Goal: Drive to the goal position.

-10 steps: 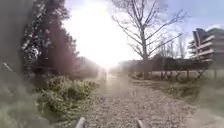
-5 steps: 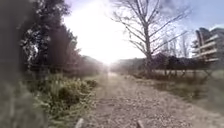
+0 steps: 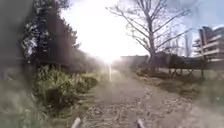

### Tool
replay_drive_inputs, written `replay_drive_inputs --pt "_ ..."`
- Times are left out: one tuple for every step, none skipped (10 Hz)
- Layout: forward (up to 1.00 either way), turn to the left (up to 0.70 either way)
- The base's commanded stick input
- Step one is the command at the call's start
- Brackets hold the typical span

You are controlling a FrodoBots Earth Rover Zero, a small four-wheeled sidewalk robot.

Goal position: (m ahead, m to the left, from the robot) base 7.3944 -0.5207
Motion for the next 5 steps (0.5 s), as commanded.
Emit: replay_drive_inputs --pt "0.70 0.00" --pt "0.70 0.00" --pt "0.70 0.00" --pt "0.70 0.00" --pt "0.70 0.00"
